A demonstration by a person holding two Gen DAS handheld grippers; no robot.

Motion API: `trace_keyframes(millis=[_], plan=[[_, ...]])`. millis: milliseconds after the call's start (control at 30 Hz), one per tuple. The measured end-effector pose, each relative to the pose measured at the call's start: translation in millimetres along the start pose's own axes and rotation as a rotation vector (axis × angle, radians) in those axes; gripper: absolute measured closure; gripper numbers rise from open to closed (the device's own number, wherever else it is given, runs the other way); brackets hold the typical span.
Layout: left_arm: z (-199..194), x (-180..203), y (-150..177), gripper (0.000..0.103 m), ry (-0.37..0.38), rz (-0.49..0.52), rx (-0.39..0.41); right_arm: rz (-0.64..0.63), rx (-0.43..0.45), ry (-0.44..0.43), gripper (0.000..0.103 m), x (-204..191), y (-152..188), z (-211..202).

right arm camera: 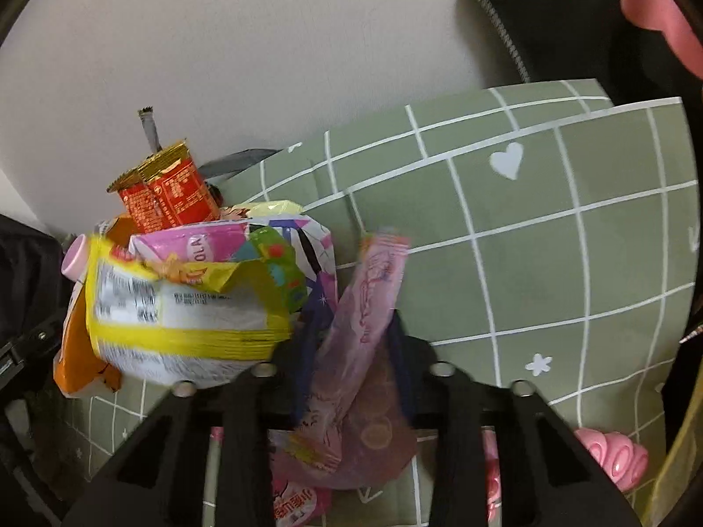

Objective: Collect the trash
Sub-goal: 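Grasp the orange snack bag with the left tool while the right tool grasps a pink wrapper, then lower both held wrappers into the trash bag and open both tools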

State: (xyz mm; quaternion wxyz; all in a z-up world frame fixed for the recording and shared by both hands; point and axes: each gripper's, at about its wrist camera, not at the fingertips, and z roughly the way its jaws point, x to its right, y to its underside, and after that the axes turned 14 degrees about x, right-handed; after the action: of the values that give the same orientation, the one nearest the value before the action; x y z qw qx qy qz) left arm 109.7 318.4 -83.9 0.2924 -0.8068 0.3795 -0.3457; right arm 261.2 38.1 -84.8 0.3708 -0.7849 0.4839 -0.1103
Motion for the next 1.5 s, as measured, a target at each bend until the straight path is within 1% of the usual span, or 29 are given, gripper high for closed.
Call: trace_keyframes(millis=[100, 167, 233, 333, 400, 500, 533, 600, 667, 733, 933, 967, 1000, 1033, 1067, 1167, 1233, 1333, 1500], plan=[[5, -6, 1, 0.028, -0.003, -0.021, -0.015, -0.035, -0.006, 0.0, 0.089, -3, -5, -3], [9, -8, 1, 0.029, -0.002, -0.031, -0.027, -0.051, 0.003, 0.002, 0.089, -5, -9, -8], [12, -9, 1, 0.029, 0.01, -0.038, -0.044, -0.041, 0.011, 0.002, 0.089, -3, -13, -12], [15, -8, 1, 0.03, 0.012, -0.028, -0.058, -0.034, 0.015, 0.008, 0.089, -1, -19, -19], [20, -7, 1, 0.032, 0.008, -0.026, -0.075, -0.047, 0.02, 0.012, 0.089, -1, -21, -24], [25, -6, 1, 0.034, 0.022, -0.045, -0.093, -0.059, 0.031, 0.018, 0.089, -2, -23, -34], [26, -5, 1, 0.036, 0.028, -0.046, -0.095, -0.061, 0.035, 0.022, 0.089, -11, -25, -30], [26, -9, 0, 0.042, 0.033, -0.035, -0.099, -0.056, 0.043, 0.027, 0.089, -8, -25, -33], [28, -4, -1, 0.051, 0.039, -0.032, -0.101, -0.053, 0.048, 0.031, 0.089, -6, -26, -38], [29, -1, -2, 0.056, 0.052, -0.041, -0.107, -0.059, 0.055, 0.036, 0.089, -4, -26, -44], [36, 9, -4, 0.061, 0.113, -0.066, -0.155, -0.069, 0.078, 0.038, 0.089, -3, -27, -57], [35, 12, -3, 0.065, 0.125, -0.065, -0.161, -0.073, 0.082, 0.035, 0.089, -3, -26, -59], [34, 13, -3, 0.067, 0.126, -0.057, -0.161, -0.076, 0.084, 0.035, 0.089, -6, -25, -59], [31, 16, -3, 0.073, 0.123, -0.042, -0.156, -0.078, 0.086, 0.035, 0.089, -8, -25, -58], [28, 20, -3, 0.08, 0.121, -0.026, -0.149, -0.076, 0.089, 0.034, 0.089, -3, -25, -62], [18, 29, -7, 0.09, 0.122, -0.001, -0.119, -0.067, 0.097, 0.035, 0.089, 7, -22, -70], [9, 34, -11, 0.095, 0.128, 0.009, -0.096, -0.049, 0.11, 0.037, 0.089, 12, -20, -76], [-7, 37, -20, 0.098, 0.139, 0.022, -0.052, -0.035, 0.136, 0.041, 0.089, 18, -19, -91], [-32, 48, -35, 0.099, 0.166, 0.045, 0.017, -0.028, 0.188, 0.046, 0.089, 22, -20, -117]])
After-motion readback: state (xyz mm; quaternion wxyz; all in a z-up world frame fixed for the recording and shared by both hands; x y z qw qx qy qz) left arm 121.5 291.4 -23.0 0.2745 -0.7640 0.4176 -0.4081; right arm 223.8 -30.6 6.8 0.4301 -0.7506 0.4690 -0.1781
